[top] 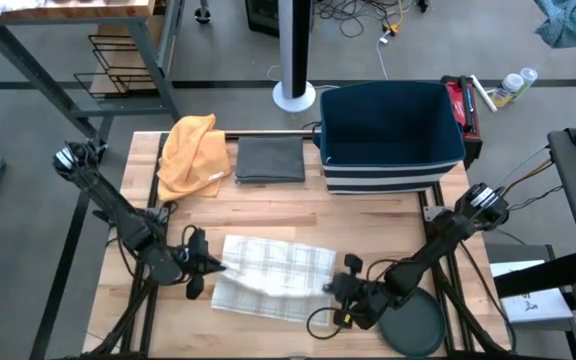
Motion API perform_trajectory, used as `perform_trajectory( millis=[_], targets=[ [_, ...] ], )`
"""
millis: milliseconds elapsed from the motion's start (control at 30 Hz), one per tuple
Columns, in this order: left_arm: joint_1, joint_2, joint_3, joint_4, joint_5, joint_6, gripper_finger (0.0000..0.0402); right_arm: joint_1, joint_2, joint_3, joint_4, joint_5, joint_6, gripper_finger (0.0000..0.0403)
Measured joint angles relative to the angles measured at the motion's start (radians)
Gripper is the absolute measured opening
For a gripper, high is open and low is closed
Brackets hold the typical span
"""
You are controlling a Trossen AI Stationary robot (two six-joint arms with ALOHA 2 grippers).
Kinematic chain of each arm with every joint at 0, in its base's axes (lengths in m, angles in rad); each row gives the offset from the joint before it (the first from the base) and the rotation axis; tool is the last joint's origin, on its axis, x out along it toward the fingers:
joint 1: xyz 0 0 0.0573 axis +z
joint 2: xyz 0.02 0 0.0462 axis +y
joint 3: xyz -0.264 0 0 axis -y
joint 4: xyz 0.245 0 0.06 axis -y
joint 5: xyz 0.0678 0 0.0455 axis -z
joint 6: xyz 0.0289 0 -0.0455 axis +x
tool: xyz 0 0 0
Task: Fold kitchen towel into neat rectangle
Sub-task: Fold the white patterned towel
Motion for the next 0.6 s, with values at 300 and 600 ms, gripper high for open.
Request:
perform_trajectory(
  millis=[300, 600],
  targets=[
    [0.001, -0.061, 0.07, -0.105, -0.307, 0.371, 0.0, 0.01, -0.098, 0.012, -0.073, 0.474, -0.508, 0.0],
    [0.024, -0.185, 0.034, -0.34, -0.498, 0.243, 0.0, -0.075, -0.114, 0.007, -0.374, 0.779, -0.499, 0.0]
  ],
)
